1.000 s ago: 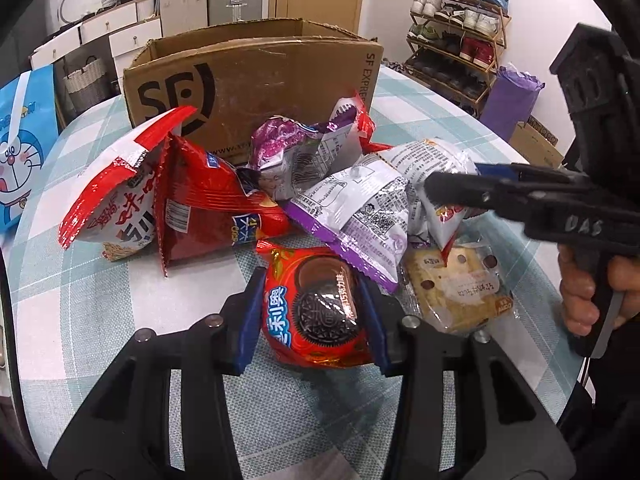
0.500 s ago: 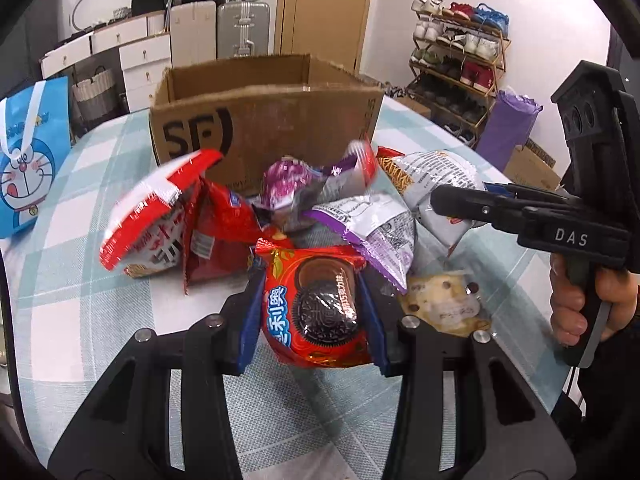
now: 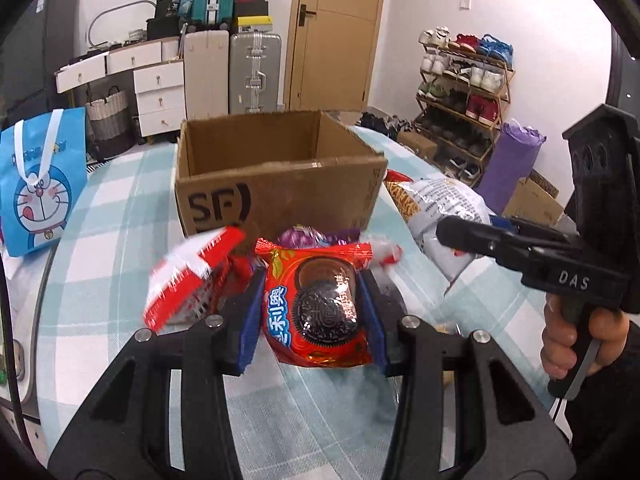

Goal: Organize snacks
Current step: 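Lower both held packs into the SF box and open both tools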

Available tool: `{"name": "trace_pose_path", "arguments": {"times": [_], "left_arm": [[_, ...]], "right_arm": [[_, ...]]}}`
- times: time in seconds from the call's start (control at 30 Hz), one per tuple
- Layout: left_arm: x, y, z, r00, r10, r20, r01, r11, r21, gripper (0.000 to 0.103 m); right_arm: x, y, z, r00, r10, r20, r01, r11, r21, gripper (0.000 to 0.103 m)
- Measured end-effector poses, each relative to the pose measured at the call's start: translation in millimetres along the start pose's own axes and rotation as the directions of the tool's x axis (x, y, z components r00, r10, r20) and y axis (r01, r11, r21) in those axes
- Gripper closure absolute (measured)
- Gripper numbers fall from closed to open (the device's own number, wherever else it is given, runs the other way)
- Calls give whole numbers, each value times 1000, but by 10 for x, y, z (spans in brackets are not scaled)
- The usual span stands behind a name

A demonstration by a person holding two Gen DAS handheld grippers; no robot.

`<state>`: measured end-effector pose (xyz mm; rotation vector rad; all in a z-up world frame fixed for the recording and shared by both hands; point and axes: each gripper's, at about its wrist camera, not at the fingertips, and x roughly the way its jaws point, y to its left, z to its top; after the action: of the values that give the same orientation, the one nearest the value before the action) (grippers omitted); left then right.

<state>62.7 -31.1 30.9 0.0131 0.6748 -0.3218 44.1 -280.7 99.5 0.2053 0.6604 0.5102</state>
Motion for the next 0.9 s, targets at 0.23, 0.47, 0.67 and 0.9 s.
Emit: {"name": "trace_pose_path", "arguments": {"times": [0.23,0.47,0.67,0.9], "left_arm": [[-78,78,300,998,46,46,-45,999,-24,62],[-5,240,589,995,79,68,-74,995,-65,62],[128,392,817,994,91,67,-84,991,-100,62],[474,457,1081,989,134,63,-126,985,-119,62]], "right_arm": [[63,104,209,1000,11,24,-11,1000,-22,57],[170,136,439,998,26,48,-26,1000,-18,56],[332,161,670,997,37,68,-37,999,-7,56],[734,85,855,999,10,41,-12,999,43,56]]}}
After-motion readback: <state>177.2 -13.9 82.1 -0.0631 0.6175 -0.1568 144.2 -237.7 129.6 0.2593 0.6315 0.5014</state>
